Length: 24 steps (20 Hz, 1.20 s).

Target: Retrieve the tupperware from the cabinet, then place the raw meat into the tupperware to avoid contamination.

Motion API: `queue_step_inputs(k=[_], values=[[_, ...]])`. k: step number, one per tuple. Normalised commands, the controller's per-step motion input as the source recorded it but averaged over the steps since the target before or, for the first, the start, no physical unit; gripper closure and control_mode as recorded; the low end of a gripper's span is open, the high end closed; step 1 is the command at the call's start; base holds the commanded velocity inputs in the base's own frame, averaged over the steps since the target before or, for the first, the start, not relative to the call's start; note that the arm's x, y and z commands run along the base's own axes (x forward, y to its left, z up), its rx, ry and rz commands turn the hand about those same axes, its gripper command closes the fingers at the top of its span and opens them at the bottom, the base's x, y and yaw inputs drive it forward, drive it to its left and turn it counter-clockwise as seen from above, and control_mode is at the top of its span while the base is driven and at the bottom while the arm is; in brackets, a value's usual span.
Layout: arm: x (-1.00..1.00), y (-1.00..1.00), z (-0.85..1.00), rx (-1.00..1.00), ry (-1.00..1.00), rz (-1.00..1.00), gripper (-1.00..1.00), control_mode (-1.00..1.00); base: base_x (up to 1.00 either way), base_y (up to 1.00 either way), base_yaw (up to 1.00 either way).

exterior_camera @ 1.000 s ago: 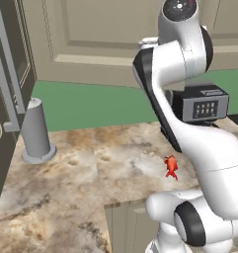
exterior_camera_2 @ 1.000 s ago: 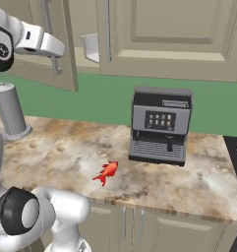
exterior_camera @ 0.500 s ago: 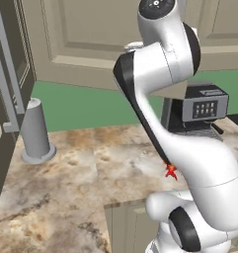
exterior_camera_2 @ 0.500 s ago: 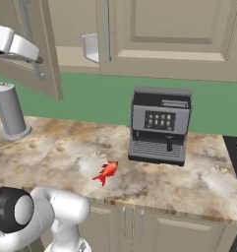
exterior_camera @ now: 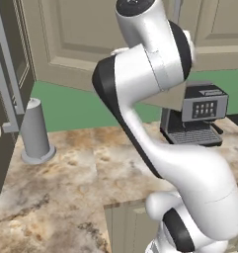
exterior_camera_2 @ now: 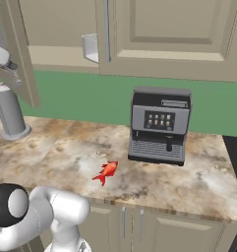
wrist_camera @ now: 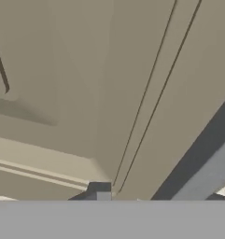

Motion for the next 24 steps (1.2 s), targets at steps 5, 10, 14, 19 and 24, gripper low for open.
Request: queue_step_inputs(k=[5, 10, 14, 19, 24], values=[[-0.14, 0.82, -0.22, 0.00, 0.06, -0.05, -1.00, -1.00, 0.00, 0.00, 0.00], [-0.16, 0.23, -0.03, 0.00, 0.00, -0.05, -1.00, -1.00, 0.00, 0.00, 0.00], [-0.40, 0.01, -0.02, 0.00, 0.00, -0.05, -1.00, -1.00, 0.00, 0.00, 0.00], [-0.82, -0.27, -0.03, 0.03, -0.02, -0.02, -1.00, -1.00, 0.00, 0.00, 0.00], [-0.89, -0.61, -0.11, 0.11, 0.00, -0.04, -1.00, -1.00, 0.00, 0.00, 0.00]])
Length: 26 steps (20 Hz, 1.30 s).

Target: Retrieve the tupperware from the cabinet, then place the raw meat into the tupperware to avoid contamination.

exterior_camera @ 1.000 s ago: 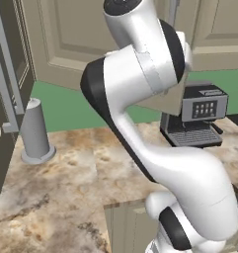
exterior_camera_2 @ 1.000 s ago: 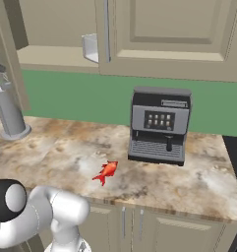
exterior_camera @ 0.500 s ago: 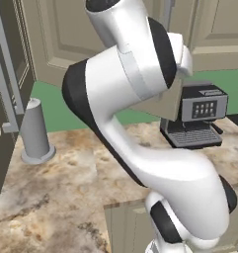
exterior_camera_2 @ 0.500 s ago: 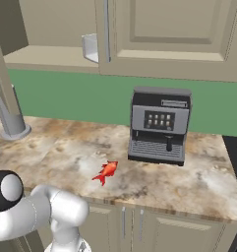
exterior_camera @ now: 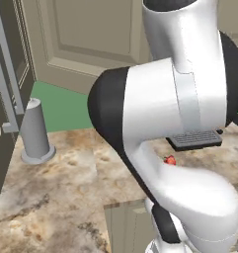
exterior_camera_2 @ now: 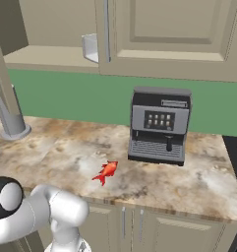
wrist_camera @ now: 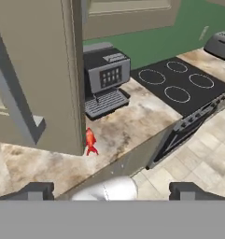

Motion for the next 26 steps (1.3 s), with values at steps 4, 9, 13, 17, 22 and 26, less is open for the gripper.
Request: queue_step_inputs(k=[4, 9, 13, 17, 22, 26], values=[[-0.67, -0.79, -0.04, 0.19, 0.03, -0.02, -1.00, -1.00, 0.00, 0.00, 0.00], [-0.28, -0.93, -0.09, 0.21, 0.02, 0.01, -1.00, -1.00, 0.00, 0.00, 0.00], [-0.02, -0.43, 0.00, 0.17, -0.01, 0.05, -1.00, -1.00, 0.00, 0.00, 0.00], [0.16, -0.60, -0.06, 0.22, 0.00, 0.03, -1.00, -1.00, 0.00, 0.00, 0.00], [0.20, -0.63, 0.00, 0.34, 0.02, 0.07, -1.00, -1.00, 0.00, 0.00, 0.00], [0.30, -0.39, -0.02, 0.27, 0.00, 0.04, -1.00, -1.00, 0.00, 0.00, 0.00]])
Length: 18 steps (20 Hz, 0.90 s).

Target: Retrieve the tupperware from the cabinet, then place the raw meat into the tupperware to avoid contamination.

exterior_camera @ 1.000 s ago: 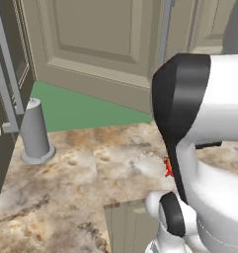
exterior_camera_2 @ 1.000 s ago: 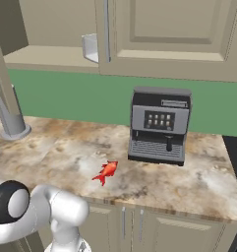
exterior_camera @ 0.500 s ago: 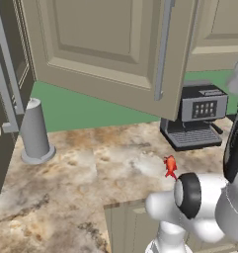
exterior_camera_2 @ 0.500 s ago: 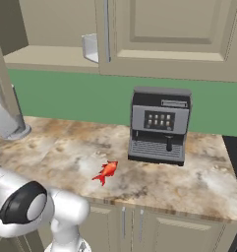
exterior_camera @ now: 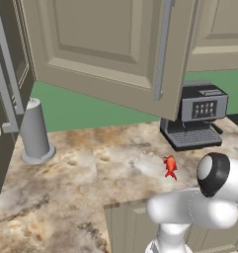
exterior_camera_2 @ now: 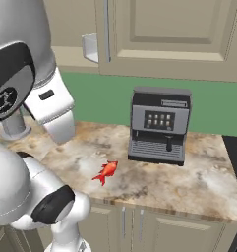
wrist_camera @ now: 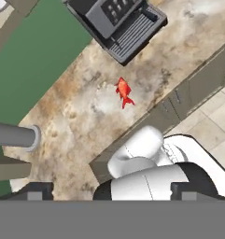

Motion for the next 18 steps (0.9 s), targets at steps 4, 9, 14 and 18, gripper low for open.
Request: queue_step_inputs(k=[4, 9, 14, 18], values=[[0.77, -0.13, -0.16, 0.14, 0.06, 0.00, -1.00, -1.00, 0.00, 0.00, 0.00], [0.53, -0.01, -0.16, 0.18, 0.26, 0.01, -1.00, -1.00, 0.00, 0.00, 0.00], [0.13, 0.02, -0.24, 0.24, 0.23, -0.02, -1.00, -1.00, 0.00, 0.00, 0.00], [0.16, 0.29, -0.23, 0.13, 0.10, -0.11, -1.00, -1.00, 0.00, 0.00, 0.00]])
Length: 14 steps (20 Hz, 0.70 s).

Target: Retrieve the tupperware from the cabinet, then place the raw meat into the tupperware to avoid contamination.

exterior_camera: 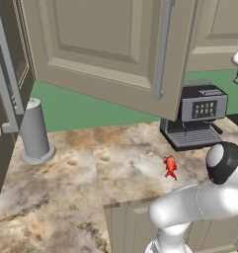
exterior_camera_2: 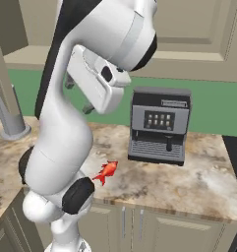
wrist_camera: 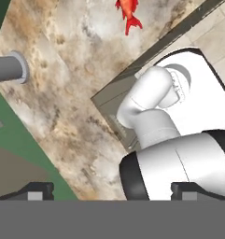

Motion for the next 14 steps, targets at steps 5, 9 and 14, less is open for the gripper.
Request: queue_step_inputs(k=[5, 9, 14], values=[[0.24, 0.44, 0.00, 0.02, 0.00, -0.10, -1.00, -1.00, 0.00, 0.00, 0.00], [0.11, 0.13, -0.01, 0.16, -0.02, -0.14, -1.00, -1.00, 0.00, 0.00, 0.00], [0.30, 0.10, -0.18, 0.14, -0.01, -0.05, -1.00, -1.00, 0.00, 0.00, 0.00]])
